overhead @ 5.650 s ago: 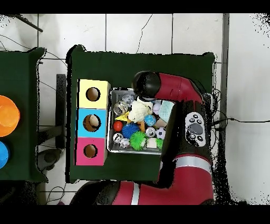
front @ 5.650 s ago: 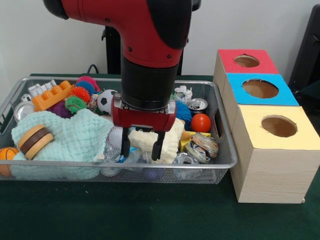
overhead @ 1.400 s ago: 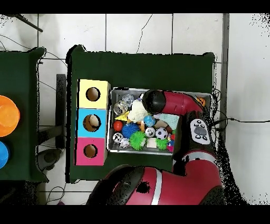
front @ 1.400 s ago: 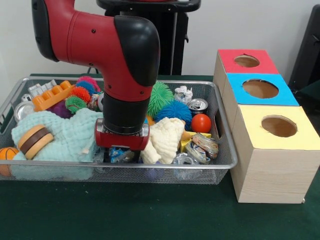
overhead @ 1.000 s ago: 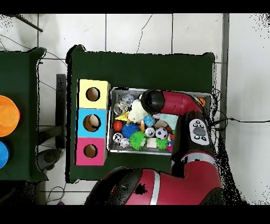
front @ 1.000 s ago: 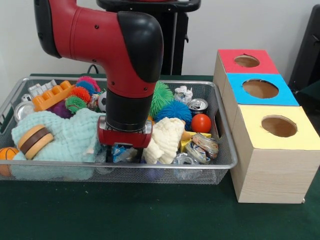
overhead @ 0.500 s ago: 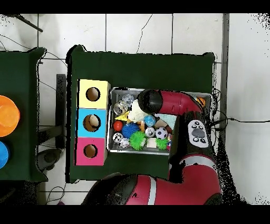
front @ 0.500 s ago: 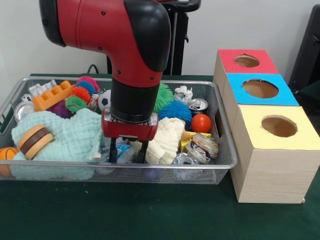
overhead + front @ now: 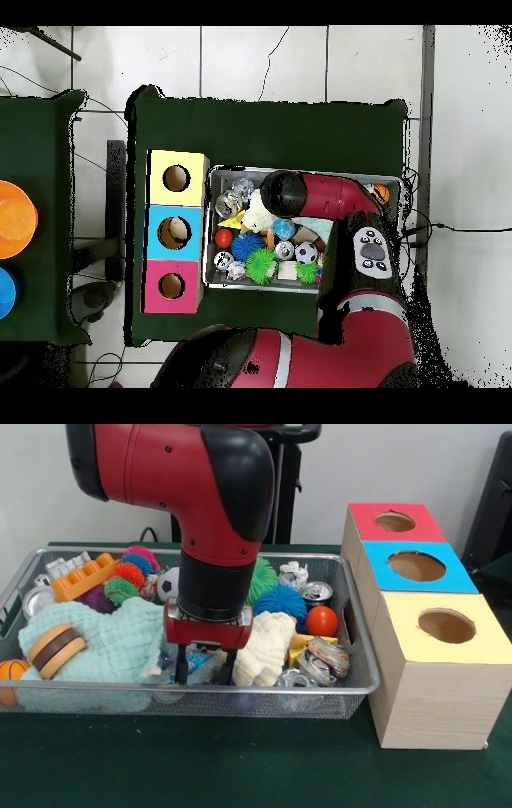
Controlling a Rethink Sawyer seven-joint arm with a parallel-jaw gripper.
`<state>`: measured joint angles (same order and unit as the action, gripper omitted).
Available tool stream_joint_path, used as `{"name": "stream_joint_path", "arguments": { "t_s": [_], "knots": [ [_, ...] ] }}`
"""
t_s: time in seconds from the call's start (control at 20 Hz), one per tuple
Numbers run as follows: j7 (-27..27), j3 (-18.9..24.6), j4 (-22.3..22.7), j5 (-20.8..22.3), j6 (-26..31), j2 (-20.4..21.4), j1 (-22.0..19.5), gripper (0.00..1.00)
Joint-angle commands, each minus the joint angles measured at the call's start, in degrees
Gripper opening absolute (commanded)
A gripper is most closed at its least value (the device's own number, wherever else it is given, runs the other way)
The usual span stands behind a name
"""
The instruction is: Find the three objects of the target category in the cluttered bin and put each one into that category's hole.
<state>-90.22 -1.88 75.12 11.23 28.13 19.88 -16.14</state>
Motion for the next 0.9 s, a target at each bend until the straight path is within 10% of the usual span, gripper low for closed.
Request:
{"name": "stream_joint_path", "arguments": {
  "t_s": [0.05, 0.9],
  "knots": [
    [-6.68, -1.97, -0.53, 3.0, 1.35, -5.93, 1.95, 1.0],
    [-8.05, -4.43, 0.42, 0.71, 1.51, -5.3, 3.74, 1.0]
  ]
}}
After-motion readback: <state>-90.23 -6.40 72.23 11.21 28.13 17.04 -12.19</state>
